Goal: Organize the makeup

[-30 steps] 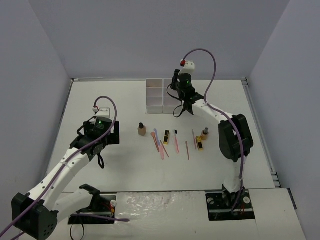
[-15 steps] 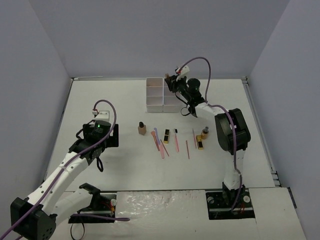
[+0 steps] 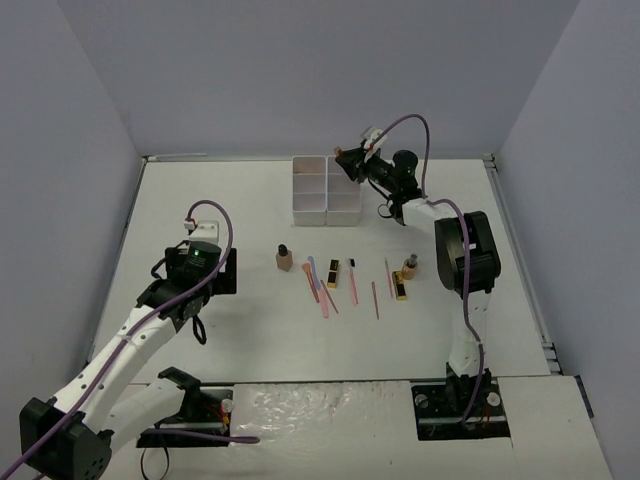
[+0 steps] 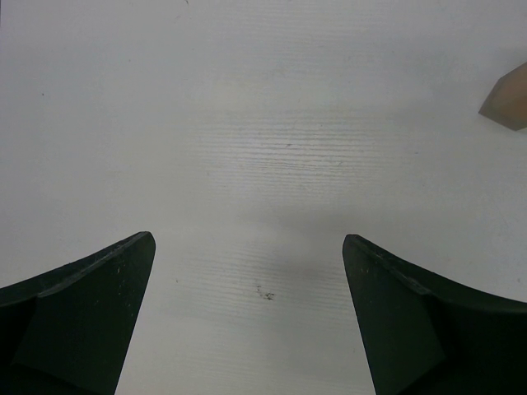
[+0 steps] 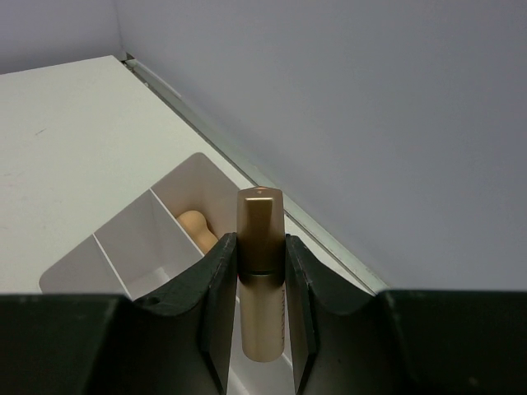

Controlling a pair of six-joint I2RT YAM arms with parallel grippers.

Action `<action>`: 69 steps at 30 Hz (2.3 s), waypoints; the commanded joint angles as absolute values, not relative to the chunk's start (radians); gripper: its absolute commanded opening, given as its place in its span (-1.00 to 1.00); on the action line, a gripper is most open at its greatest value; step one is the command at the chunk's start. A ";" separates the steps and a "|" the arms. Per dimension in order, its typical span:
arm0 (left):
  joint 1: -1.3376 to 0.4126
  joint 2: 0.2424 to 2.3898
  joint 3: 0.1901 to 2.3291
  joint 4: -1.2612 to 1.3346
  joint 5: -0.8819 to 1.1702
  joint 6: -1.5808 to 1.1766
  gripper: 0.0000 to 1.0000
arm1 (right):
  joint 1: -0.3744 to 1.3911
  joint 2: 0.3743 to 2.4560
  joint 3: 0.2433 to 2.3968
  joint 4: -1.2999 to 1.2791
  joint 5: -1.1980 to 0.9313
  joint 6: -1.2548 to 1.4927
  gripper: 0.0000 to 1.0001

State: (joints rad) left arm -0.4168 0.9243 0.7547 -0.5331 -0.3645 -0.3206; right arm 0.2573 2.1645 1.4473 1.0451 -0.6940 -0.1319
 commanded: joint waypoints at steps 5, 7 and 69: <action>-0.414 0.928 0.775 -0.485 -0.387 -0.305 0.94 | 0.227 2.183 1.514 1.176 -0.788 -0.188 -1.00; -0.414 0.930 0.775 -0.483 -0.385 -0.302 0.94 | 0.224 2.194 1.519 1.178 -0.792 -0.193 -1.00; -0.410 0.914 0.784 -0.452 -0.375 -0.276 0.94 | 0.595 1.649 1.399 0.121 0.198 0.165 0.24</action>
